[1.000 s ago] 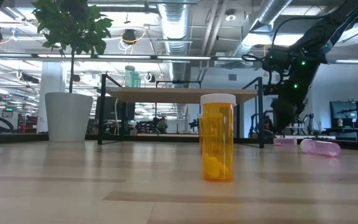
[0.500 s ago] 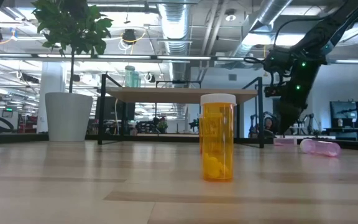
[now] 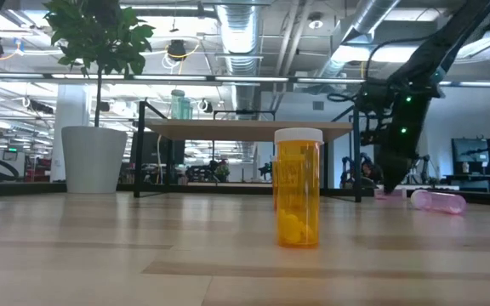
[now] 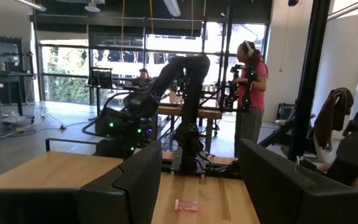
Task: Pick and place medicine bottles onto shelf by color
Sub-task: Put the top pink pill bottle on the shelf
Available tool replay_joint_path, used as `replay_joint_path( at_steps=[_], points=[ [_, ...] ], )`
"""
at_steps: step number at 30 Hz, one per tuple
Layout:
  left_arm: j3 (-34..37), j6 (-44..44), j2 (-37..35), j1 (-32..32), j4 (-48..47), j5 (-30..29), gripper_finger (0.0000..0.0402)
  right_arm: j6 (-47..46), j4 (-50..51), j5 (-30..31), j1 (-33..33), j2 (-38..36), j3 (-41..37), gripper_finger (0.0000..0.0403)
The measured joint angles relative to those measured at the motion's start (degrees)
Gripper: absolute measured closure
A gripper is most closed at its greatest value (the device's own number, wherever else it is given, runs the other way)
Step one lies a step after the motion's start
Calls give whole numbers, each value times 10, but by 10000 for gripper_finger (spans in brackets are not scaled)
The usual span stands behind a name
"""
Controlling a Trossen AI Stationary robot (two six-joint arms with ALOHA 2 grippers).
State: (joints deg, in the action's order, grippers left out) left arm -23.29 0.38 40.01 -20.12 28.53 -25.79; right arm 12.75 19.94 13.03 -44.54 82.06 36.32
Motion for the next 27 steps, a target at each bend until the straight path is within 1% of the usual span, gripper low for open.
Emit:
replay_joint_path(
  at_steps=[4, 13, 17, 24, 27],
  points=[
    [0, 0, 0, 0, 0, 0, 201, -12, 2, 29, 11, 37, 22, 164],
    [0, 0, 0, 0, -8, 0, 201, -23, 35, 32, 1, 82, 65, 166],
    [0, -1, 0, -1, -8, 0, 201, -25, 67, 32, 1, 83, 73, 173],
    [0, -2, 0, -1, -7, 0, 201, -63, 133, 31, 2, 83, 76, 189],
    [0, -2, 0, -1, -7, 0, 201, -73, 154, 19, 2, 82, 77, 198]
  ],
)
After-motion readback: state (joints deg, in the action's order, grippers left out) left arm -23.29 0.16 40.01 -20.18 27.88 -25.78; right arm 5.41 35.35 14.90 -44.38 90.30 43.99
